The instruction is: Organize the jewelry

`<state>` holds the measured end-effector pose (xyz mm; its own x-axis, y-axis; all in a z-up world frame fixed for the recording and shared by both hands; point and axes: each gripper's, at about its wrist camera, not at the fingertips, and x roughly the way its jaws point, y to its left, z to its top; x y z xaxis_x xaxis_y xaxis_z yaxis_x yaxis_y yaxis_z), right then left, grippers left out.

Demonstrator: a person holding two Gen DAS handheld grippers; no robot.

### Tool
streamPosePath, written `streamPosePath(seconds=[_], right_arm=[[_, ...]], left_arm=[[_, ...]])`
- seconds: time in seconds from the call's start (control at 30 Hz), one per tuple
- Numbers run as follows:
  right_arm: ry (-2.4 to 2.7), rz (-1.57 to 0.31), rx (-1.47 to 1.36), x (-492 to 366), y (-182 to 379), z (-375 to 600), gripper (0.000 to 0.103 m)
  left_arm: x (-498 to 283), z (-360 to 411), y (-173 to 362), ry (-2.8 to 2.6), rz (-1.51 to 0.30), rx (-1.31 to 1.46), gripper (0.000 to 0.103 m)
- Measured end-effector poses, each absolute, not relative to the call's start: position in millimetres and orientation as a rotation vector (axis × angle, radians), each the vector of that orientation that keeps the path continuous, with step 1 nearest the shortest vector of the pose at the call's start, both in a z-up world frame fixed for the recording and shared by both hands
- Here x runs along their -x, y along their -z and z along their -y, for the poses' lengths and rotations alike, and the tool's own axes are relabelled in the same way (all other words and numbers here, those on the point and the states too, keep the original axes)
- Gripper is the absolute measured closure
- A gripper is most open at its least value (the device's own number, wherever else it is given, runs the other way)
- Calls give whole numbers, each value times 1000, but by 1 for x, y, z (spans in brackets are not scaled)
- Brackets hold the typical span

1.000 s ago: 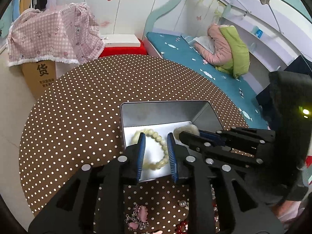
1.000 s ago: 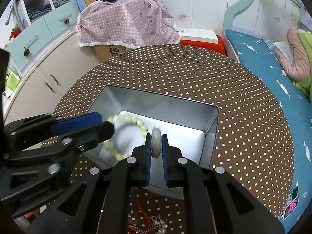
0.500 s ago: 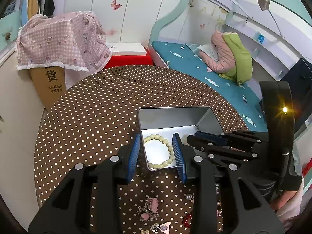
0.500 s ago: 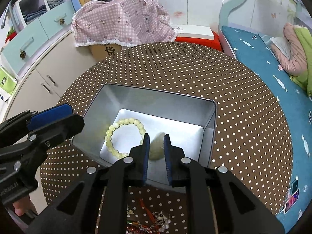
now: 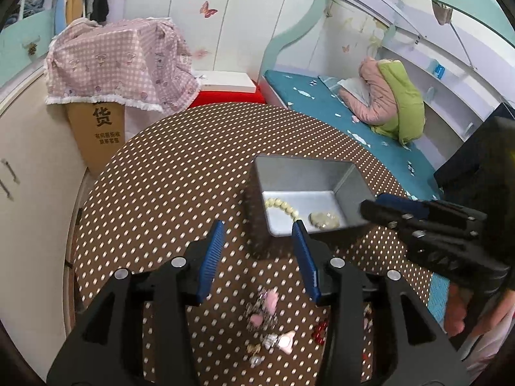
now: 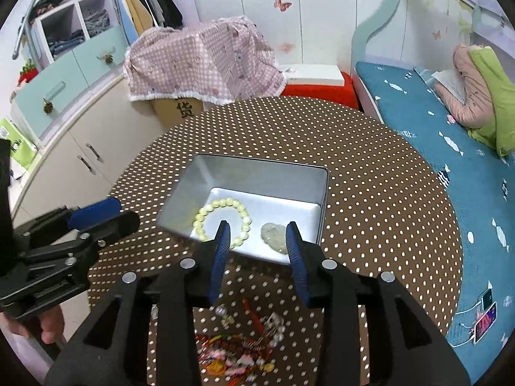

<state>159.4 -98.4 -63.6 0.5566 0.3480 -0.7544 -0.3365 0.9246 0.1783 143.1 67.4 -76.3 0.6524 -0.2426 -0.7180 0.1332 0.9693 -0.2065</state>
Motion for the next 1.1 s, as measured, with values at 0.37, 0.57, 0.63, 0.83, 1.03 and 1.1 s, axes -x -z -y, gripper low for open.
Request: streamPosePath(seconds=[0.37,0.57,0.63,0.83,1.03,1.1], right_arm=[[-596,-1032,-79,-130,100,58,69],[-595,-1098,-41,-134,115,32,75],[-589,-1111,-31,-136,118,28,78],[-593,-1116,17,-139,123,9,93],[-594,-1105,32,-140,124,10,101],[-576,-1110,28,-142,125,13,103]], left_arm=[[-103,-93,103,168,-893,173,56],[-89,-97,117,170,-917,185,56],[-88,-98,121,174,-925,192,56],[-91,-99,131,182,-953,200,56],[-95,-98,137,195,-966,206,56],[-96,-98,138,199,-971,210,56]])
